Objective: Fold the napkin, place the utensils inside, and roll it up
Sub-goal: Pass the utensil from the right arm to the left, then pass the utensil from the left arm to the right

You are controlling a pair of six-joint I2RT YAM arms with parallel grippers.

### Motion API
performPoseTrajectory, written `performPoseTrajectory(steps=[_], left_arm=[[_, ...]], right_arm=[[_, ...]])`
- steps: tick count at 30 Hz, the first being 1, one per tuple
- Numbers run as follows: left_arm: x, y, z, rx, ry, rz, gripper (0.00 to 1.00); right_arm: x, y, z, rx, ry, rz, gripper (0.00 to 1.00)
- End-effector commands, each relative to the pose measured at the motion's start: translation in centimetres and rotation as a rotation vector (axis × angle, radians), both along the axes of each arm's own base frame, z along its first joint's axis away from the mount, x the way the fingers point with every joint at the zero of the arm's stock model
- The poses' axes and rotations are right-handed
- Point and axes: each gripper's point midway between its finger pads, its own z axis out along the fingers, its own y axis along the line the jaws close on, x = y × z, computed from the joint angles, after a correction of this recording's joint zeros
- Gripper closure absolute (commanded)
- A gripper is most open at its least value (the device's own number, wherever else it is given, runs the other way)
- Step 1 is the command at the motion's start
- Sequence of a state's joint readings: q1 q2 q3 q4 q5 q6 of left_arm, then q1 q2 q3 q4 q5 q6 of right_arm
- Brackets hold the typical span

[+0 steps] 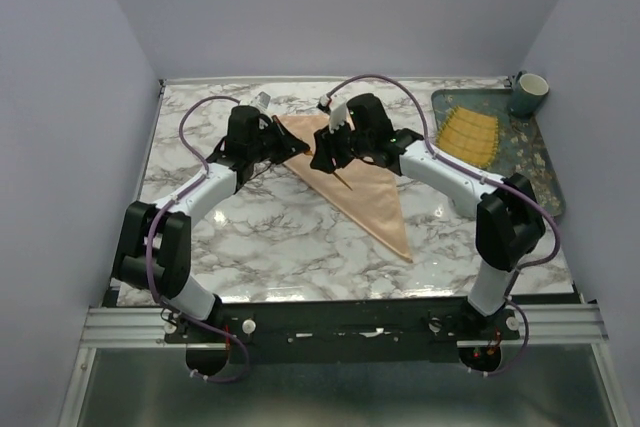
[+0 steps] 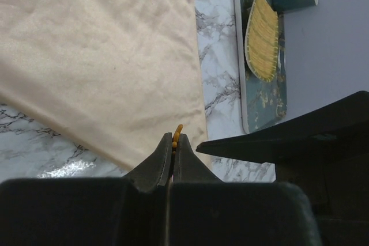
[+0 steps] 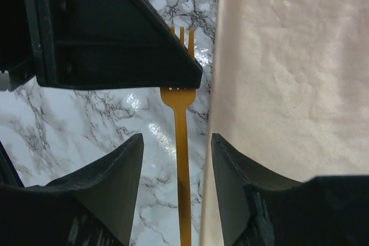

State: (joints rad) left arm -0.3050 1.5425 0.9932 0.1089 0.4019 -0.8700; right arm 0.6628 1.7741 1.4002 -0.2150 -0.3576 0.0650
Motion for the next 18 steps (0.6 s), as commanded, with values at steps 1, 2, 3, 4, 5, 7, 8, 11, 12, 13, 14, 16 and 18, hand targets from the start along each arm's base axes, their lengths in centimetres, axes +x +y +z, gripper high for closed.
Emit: performPoseTrajectory(steps=[1, 2, 3, 4, 5, 7, 8, 11, 12, 13, 14, 16, 18], left_arm=[[0.6, 0.0, -0.4, 0.023, -0.003, 0.001, 1.00], [0.8, 0.2, -0.6, 0.037, 0.005, 0.007, 1.00], [0.9, 0.3, -0.8, 0.053, -0.001, 0.009, 1.00], [1.0, 0.4, -0.8, 0.056, 0.003, 0.013, 1.00], [1.1, 0.5, -0.8, 0.052, 0.002, 0.009, 1.00], [1.3, 0.6, -0.7, 0.047, 0.005, 0.011, 1.00], [1.4, 0.7, -0.8, 0.050, 0.005, 0.013, 1.00], [1.5, 0.9, -1.1, 0.067, 0.009, 0.012, 1.00], [1.5, 0.9, -1.1, 0.072, 0.011, 0.011, 1.00], [1.5, 0.9, -1.2, 0.079, 0.009, 0.007, 1.00], [1.5, 1.0, -1.4, 0.087, 0.013, 0.007, 1.00], [1.6, 1.2, -1.6, 0.099, 0.015, 0.009, 1.00], [1.6, 1.2, -1.8, 0.110, 0.018, 0.002, 1.00]], right_arm=[[-0.7, 0.2, -3.4, -0.129, 0.070, 0.079, 0.44], [-0.7, 0.4, -3.6, -0.136, 0.068, 0.076, 0.48], [-0.4, 0.3, -3.8, -0.146, 0.068, 0.069, 0.55], [-0.4, 0.3, -4.0, -0.149, 0.071, 0.070, 0.64], [-0.5, 0.5, -3.9, -0.146, 0.072, 0.079, 0.64], [-0.5, 0.6, -4.2, -0.150, 0.077, 0.080, 0.64], [-0.6, 0.6, -4.4, -0.153, 0.079, 0.085, 0.65], [-0.5, 0.6, -4.7, -0.166, 0.073, 0.080, 0.79], [-0.4, 0.6, -4.7, -0.177, 0.062, 0.069, 0.84], [-0.3, 0.6, -4.8, -0.182, 0.060, 0.067, 0.85], [-0.2, 0.5, -4.8, -0.185, 0.060, 0.063, 0.81], [0.0, 0.4, -4.5, -0.193, 0.050, 0.057, 0.61], [0.2, 0.2, -4.2, -0.201, 0.042, 0.051, 0.60]])
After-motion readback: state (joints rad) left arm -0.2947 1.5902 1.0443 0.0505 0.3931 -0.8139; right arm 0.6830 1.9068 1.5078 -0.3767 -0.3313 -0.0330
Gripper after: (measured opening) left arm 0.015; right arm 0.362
